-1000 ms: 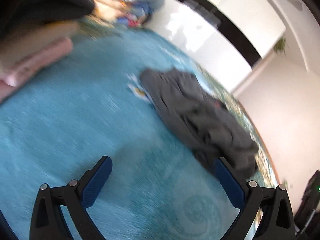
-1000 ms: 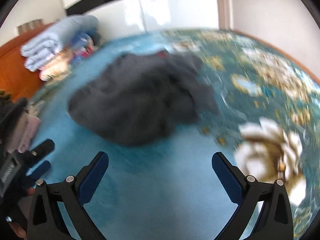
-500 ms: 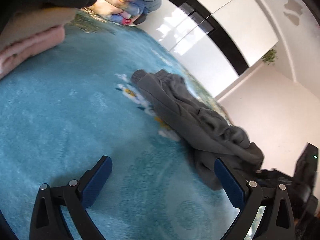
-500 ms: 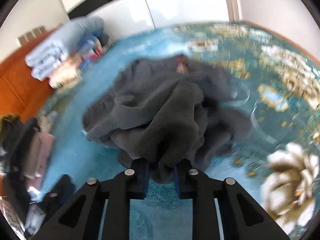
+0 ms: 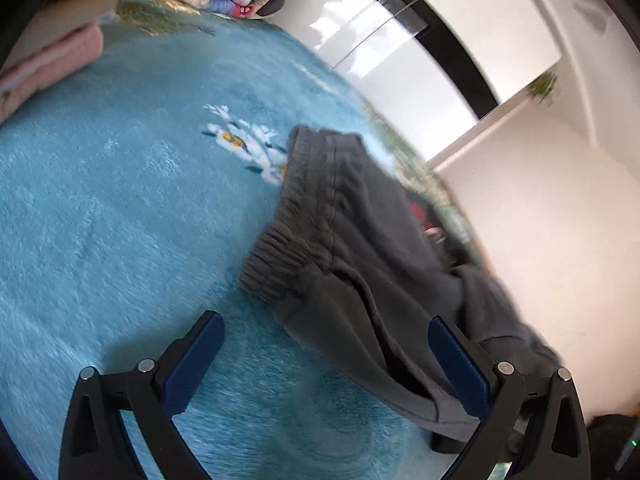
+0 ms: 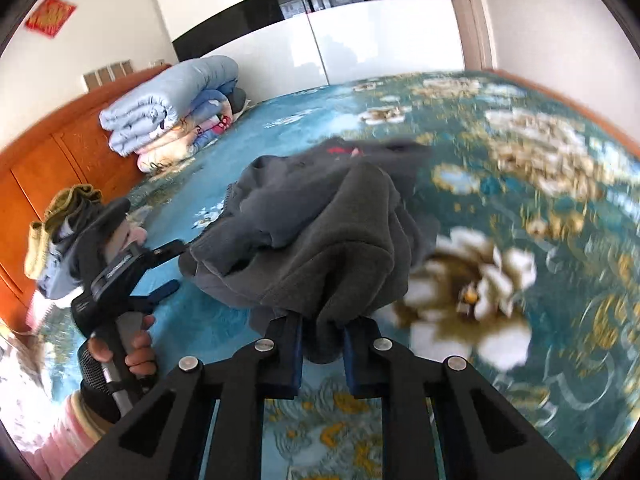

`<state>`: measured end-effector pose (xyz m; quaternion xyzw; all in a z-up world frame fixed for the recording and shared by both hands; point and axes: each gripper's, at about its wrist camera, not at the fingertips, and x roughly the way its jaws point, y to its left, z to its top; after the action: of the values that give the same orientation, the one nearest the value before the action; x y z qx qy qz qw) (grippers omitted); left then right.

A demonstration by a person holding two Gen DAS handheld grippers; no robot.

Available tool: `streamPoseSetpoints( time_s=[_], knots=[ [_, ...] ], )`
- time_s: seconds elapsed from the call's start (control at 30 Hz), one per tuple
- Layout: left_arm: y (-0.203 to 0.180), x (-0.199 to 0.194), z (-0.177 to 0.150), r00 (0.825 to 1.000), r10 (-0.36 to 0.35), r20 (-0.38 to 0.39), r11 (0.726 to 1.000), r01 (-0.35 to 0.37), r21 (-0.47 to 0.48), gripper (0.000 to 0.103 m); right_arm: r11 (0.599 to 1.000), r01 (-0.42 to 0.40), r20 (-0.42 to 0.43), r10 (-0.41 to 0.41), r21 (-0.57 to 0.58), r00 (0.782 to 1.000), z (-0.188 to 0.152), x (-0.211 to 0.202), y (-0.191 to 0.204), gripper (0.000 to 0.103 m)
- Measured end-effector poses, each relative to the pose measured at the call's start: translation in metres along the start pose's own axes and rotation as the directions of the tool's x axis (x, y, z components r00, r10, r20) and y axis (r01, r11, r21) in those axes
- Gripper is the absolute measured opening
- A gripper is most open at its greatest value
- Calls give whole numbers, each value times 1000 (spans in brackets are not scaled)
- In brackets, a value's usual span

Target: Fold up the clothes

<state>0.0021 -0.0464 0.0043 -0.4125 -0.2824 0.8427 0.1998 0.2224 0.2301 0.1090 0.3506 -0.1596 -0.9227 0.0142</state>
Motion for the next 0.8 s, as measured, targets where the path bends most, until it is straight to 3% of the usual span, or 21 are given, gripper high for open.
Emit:
streamPoseSetpoints(
  time_s=[0.13, 0.2, 0.23, 0.27, 0.3, 0.37, 0.47, 0.67, 0.8],
  knots=[
    [-14, 14, -1, 999, -15, -50, 999, 12, -53, 99, 999, -26, -15, 26, 27, 1000, -8, 4, -8, 20],
    [-16, 18, -2, 997, 0, -73, 996, -6, -90, 86, 999, -31, -13, 32, 18, 999, -8, -1, -7, 25],
    [-16, 20, -2, 997, 17, -81, 994, -26, -102, 76, 1000, -26, -18, 26, 9, 999, -10, -6, -7, 26],
    [-15, 21, -2, 995, 42, -88, 992, -52, -111, 55, 1000, -18, -18, 18, 1, 1000, -13, -13, -8, 27],
    [-11, 21, -2, 993, 68, -98, 989, -80, -126, 45, 1000, -10, -17, 10, -5, 1000, -16, -20, -10, 27],
    [-4, 14, -3, 991, 87, -103, 980, -103, -169, 12, 1000, 6, -9, -6, 5, 1000, -16, -34, -17, 27],
    [4, -5, -5, 990, 105, -90, 968, -122, -217, 7, 999, 8, 14, -9, 32, 1000, -12, -53, -27, 27],
    [6, -119, -38, 987, 144, 73, 986, -137, -94, 7, 998, -57, 53, 55, 37, 997, -3, -70, -23, 29],
    [31, -188, -66, 952, 271, 144, 962, -269, -36, 7, 991, -134, 36, 134, -1, 990, 1, -65, 2, 33]
  ],
)
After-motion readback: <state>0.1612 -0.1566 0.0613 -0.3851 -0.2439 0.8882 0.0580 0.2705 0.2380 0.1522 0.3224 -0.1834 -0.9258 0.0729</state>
